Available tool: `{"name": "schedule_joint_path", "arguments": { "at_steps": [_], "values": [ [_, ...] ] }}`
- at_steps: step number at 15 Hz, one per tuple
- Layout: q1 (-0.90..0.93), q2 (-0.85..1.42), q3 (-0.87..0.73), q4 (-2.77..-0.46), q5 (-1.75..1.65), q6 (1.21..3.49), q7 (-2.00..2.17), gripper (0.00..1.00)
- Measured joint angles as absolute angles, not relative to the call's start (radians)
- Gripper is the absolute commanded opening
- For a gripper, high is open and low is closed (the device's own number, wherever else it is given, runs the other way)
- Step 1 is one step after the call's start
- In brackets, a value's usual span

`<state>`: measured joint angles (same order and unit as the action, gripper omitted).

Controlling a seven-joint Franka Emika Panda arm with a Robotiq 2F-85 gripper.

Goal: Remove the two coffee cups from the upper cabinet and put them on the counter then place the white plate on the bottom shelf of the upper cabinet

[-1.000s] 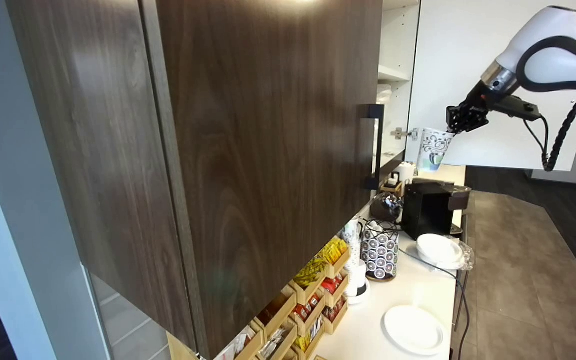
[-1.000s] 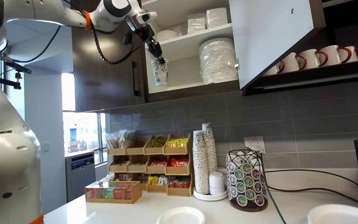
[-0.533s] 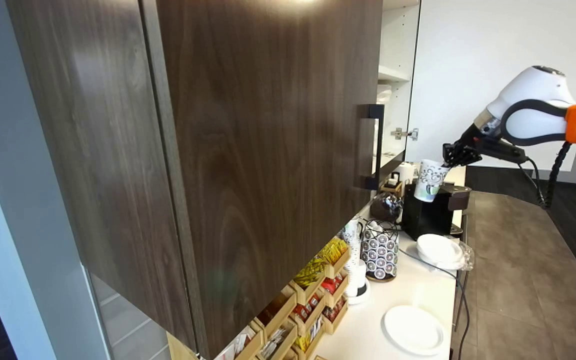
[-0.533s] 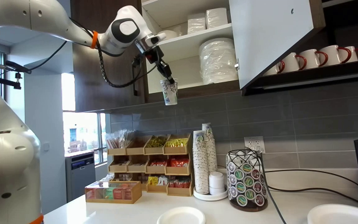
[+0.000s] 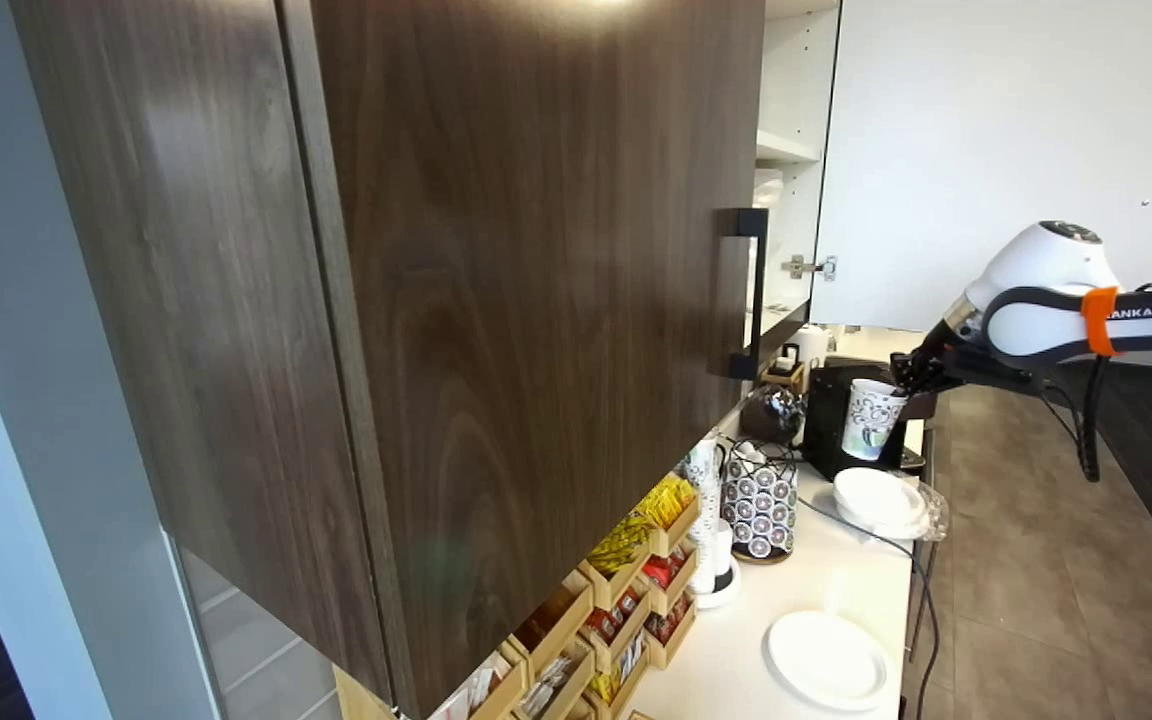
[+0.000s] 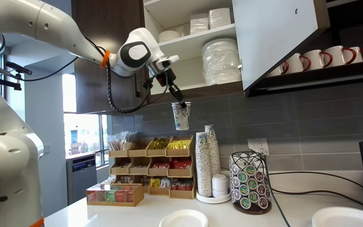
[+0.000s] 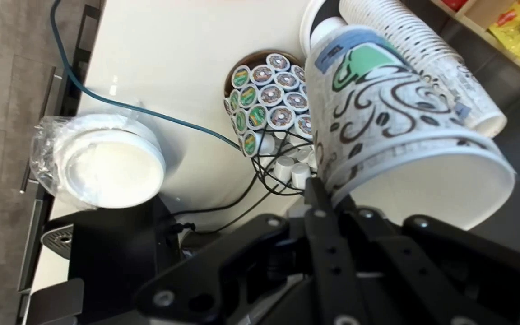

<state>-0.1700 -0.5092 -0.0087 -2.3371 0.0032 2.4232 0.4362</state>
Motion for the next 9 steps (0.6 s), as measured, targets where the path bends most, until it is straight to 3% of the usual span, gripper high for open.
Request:
{"name": "schedule_joint_path", "arguments": {
  "at_steps": [1,9],
  "values": [
    [-0.18,-0.502,-0.013,-2.363,0.003,2.443,0.436,0.05],
    [-0.186,-0.496,-0.007,-2.359,0.003,2.452,0.436,0.05]
  ]
}}
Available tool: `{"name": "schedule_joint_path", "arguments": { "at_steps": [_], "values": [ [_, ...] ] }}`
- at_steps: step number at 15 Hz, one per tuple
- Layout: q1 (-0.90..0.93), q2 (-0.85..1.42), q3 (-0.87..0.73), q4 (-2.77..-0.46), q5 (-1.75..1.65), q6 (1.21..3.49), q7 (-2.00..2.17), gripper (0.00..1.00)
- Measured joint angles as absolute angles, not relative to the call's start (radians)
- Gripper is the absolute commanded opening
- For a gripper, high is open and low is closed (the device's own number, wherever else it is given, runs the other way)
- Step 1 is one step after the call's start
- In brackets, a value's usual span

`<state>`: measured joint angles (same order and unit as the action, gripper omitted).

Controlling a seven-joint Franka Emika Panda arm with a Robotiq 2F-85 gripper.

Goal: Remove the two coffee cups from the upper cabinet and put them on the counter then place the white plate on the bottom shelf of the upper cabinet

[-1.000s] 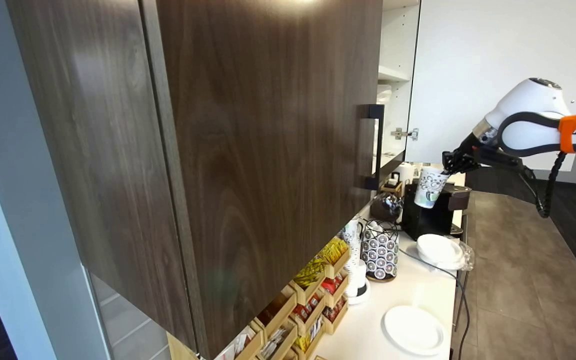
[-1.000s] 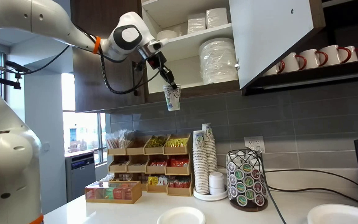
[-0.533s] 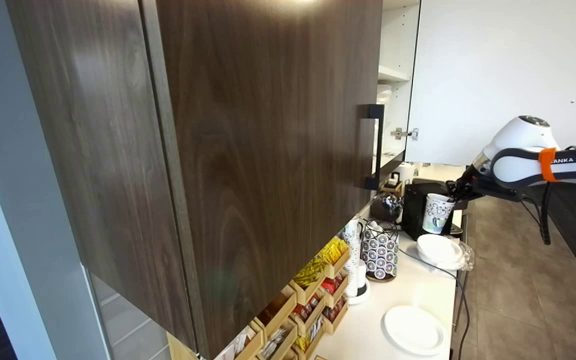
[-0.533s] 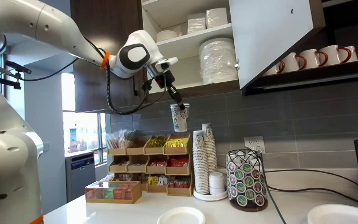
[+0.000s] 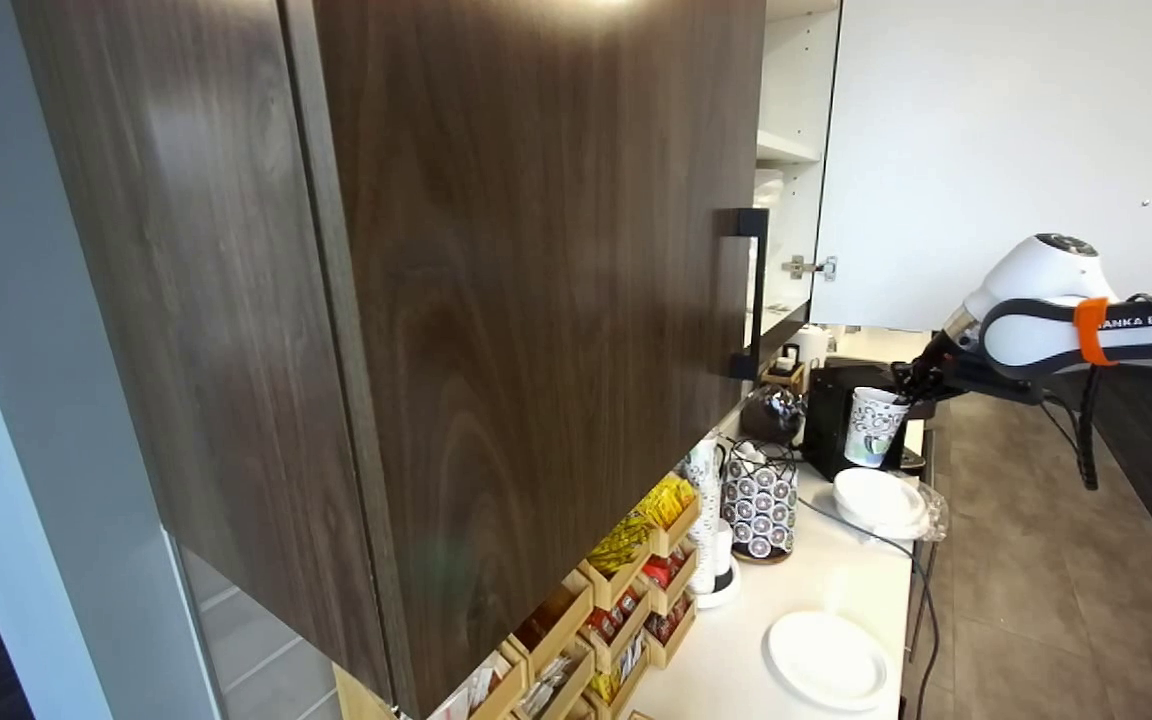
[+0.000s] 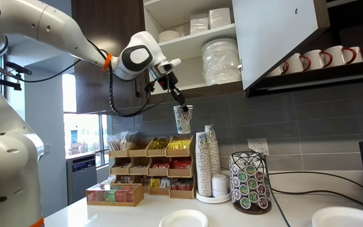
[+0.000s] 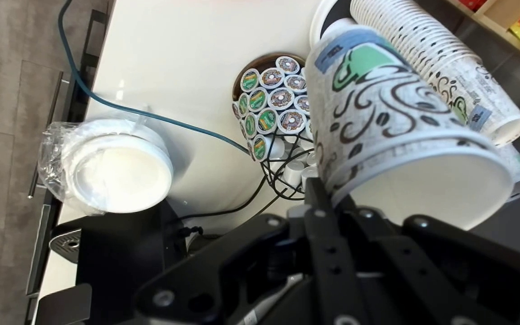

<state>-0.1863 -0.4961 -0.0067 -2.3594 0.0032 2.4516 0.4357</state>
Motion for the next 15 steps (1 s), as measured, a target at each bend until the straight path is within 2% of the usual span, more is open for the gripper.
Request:
{"name": "schedule_joint_path", "arguments": {
  "at_steps": [1,7,15],
  "values": [
    [-0.186,-0.496,-0.007,-2.359,0.003,2.452,0.436,0.01],
    [-0.208,-0.456,-0.014,-2.367,0.003,2.459,0.436,0.01],
    [-0.235,-0.191,-0.08,-2.388,0.004,2.71,0.397,0.01]
  ]
}}
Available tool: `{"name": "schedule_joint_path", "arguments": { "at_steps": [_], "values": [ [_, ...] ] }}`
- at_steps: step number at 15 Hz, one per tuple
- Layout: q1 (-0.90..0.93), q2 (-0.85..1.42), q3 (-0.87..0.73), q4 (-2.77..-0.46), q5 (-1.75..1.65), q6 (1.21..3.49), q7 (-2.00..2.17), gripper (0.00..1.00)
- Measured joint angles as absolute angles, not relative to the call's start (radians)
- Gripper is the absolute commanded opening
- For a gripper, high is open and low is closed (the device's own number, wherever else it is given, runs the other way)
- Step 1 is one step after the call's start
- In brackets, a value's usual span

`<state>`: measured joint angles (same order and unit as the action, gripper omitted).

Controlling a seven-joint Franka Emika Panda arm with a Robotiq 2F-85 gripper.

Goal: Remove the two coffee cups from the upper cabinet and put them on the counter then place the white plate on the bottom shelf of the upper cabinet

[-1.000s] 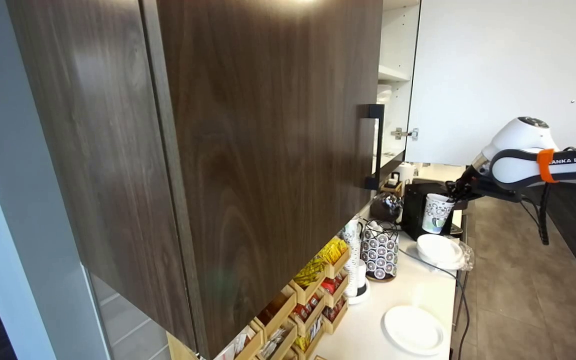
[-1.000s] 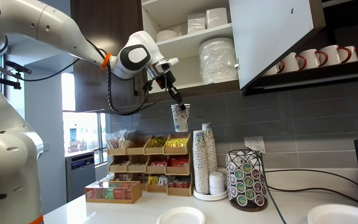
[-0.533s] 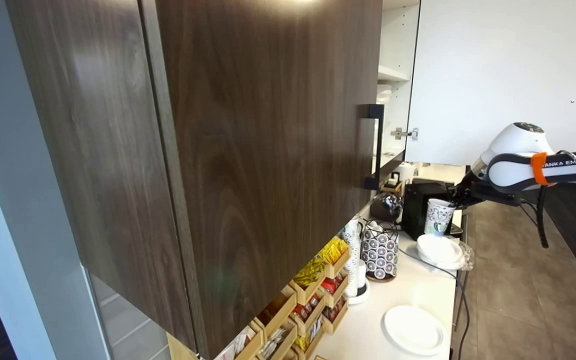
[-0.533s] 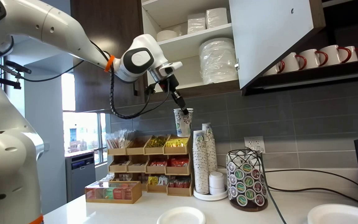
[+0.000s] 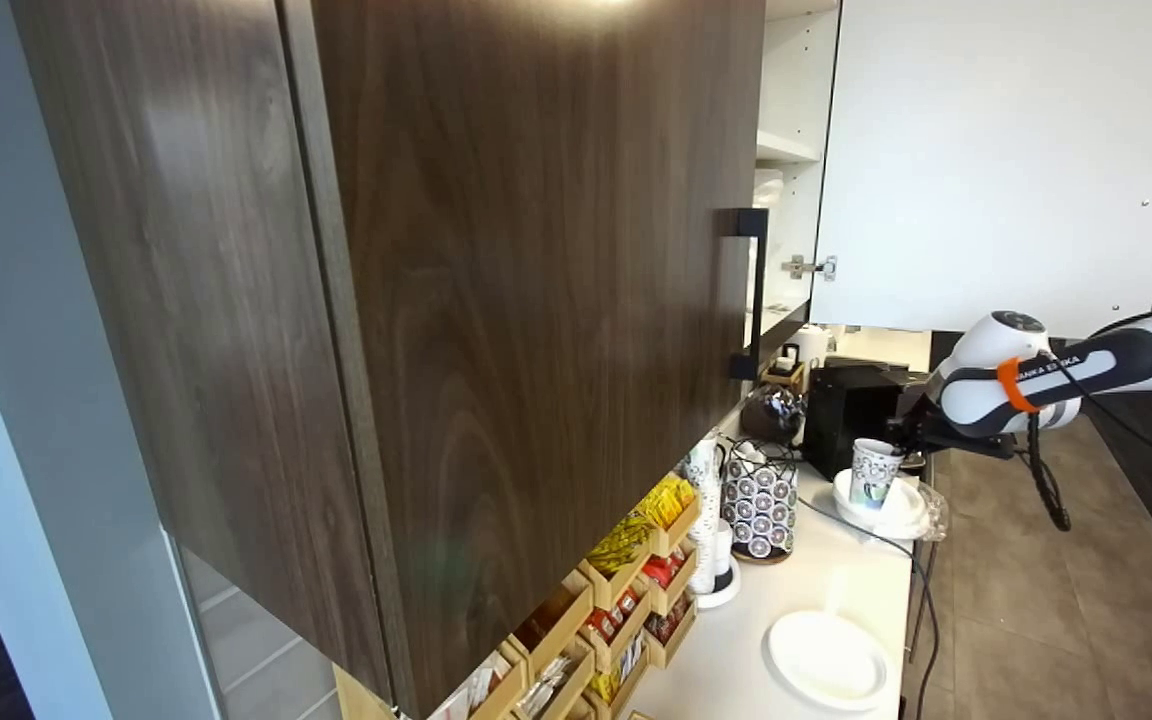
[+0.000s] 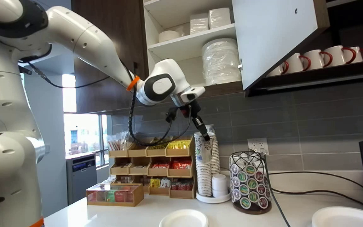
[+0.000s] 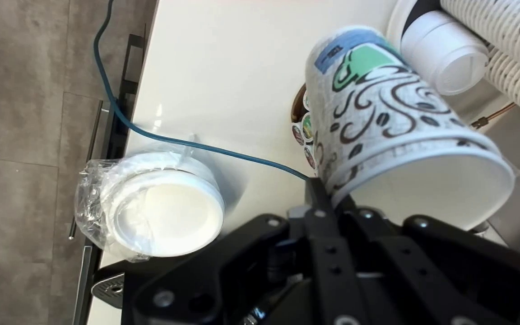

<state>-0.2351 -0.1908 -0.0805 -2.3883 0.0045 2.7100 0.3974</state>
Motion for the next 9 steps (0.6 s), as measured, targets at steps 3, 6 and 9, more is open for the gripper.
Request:
{"name": "schedule_joint_path", "arguments": {
  "at_steps": [3,6,9],
  "values": [
    [-0.233,-0.089,-0.105,-2.383,0.019,2.774,0.361,0.01],
    [-0.233,0.001,-0.13,-2.362,0.036,2.815,0.349,0.01],
    [-0.233,0.078,-0.15,-2.33,0.074,2.845,0.324,0.05]
  ]
}}
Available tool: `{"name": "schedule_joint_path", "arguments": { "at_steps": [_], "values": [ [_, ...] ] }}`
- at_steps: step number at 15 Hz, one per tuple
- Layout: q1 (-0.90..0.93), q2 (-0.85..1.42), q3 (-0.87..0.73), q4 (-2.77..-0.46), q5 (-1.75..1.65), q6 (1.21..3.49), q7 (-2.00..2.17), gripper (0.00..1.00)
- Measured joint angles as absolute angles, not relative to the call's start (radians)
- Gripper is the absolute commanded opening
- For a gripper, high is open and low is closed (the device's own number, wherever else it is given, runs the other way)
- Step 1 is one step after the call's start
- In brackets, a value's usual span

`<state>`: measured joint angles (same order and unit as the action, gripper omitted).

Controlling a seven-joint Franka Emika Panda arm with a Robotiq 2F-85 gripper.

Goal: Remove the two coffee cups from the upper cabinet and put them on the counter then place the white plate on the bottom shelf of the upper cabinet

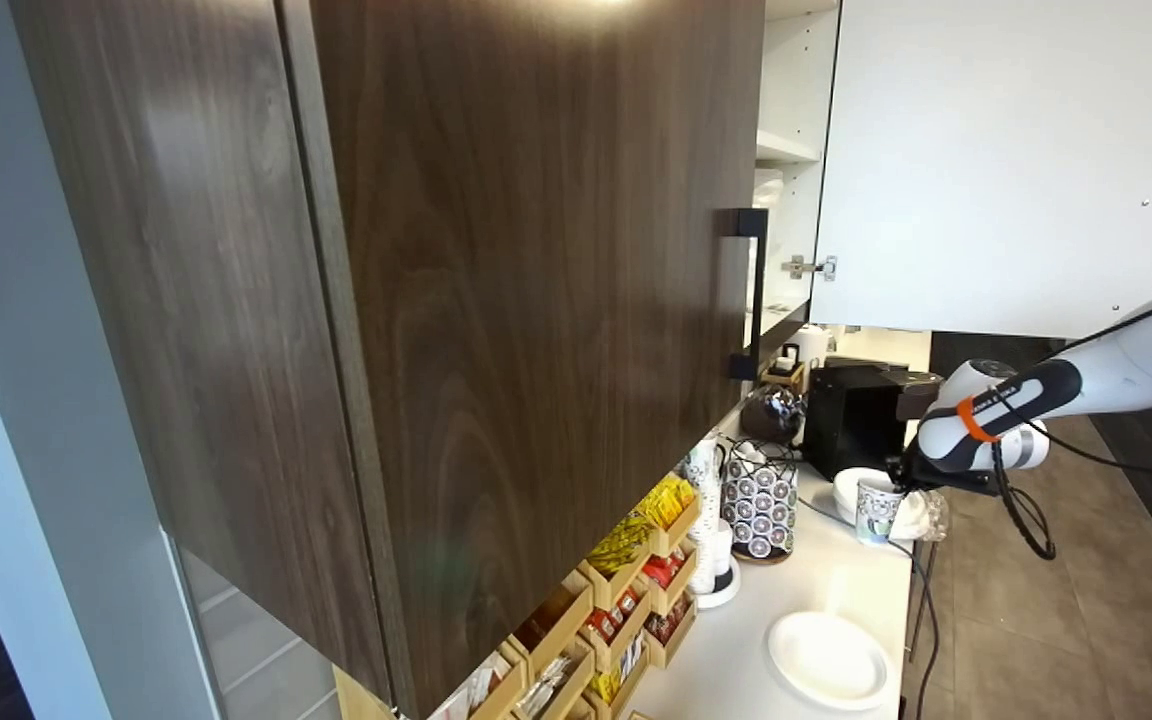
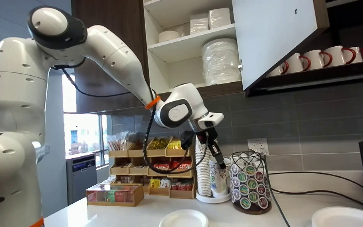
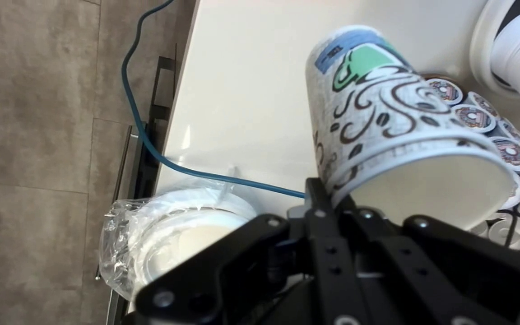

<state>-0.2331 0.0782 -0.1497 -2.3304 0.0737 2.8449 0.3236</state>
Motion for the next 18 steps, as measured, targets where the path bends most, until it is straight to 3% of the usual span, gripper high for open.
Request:
{"name": "schedule_joint_path", "arguments": {
  "at_steps": [11,18],
  "values": [
    [-0.229,0.133,-0.186,-2.285,0.083,2.836,0.37,0.01],
    [-0.23,0.406,-0.235,-2.072,0.173,2.777,0.471,0.01]
  ]
}}
